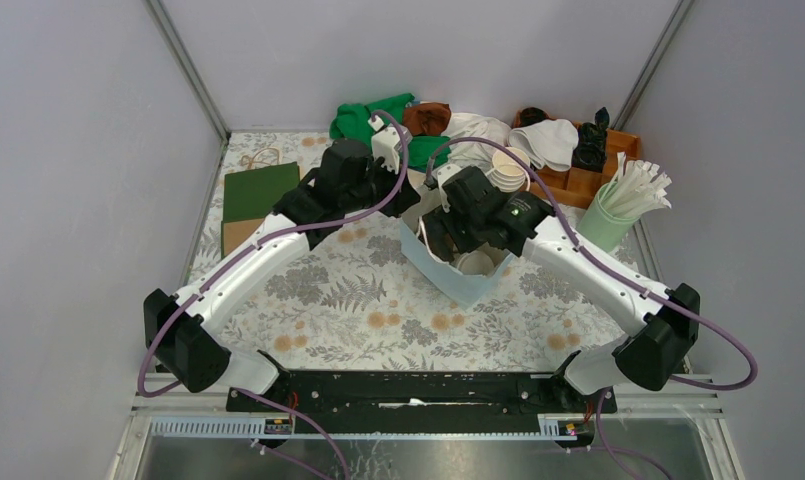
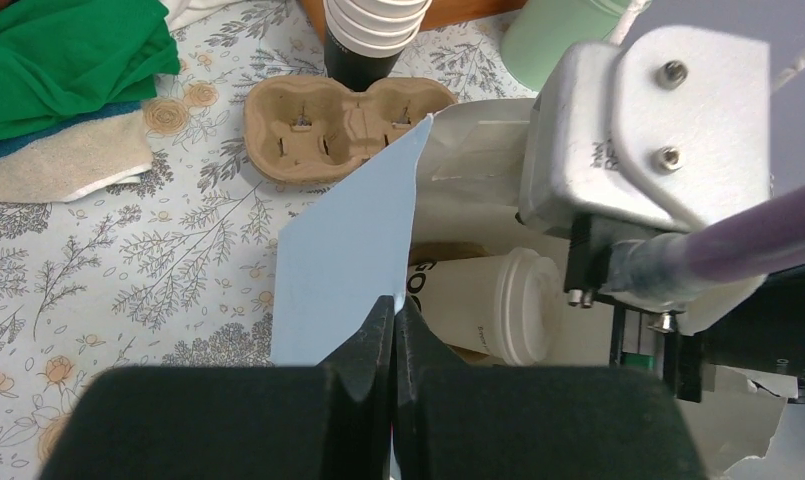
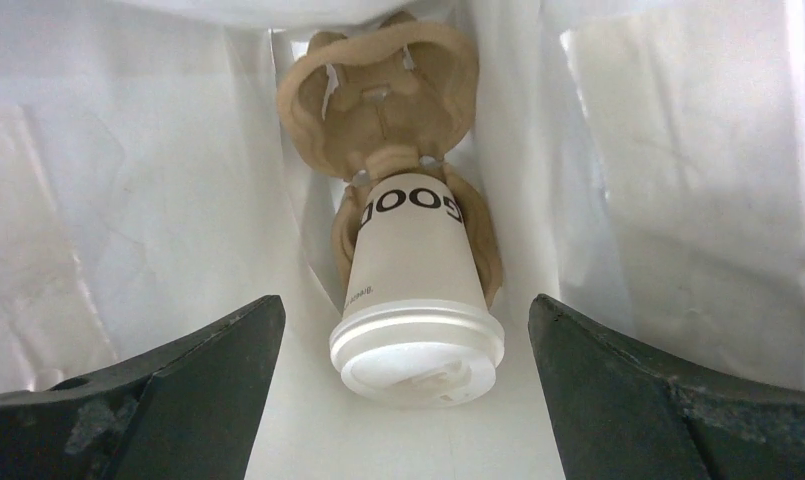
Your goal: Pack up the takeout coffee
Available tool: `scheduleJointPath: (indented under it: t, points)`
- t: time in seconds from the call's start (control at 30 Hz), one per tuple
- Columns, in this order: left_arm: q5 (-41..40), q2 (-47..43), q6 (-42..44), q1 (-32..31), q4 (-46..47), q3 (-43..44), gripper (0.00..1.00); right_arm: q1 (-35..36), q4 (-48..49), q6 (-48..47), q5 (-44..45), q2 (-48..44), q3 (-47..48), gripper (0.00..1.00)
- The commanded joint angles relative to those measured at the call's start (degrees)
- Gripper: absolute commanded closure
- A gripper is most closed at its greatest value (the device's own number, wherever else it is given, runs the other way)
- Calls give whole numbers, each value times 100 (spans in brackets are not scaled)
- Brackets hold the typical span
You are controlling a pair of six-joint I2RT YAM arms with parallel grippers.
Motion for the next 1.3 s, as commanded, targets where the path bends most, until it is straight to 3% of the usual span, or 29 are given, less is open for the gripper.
scheduleJointPath:
  t: [0.0,0.63,1.27]
  points:
    - [121,-25,75,-1,212,240,100,-83,-160,-151,72,48,282,0]
    - [-221,103,-158,235,218,23,100,-185,-42,-178,-214,81,1397,6]
    - [-1261,314,-129,663,356,-178,100,-184,1361,-839,-369,231,2241,4]
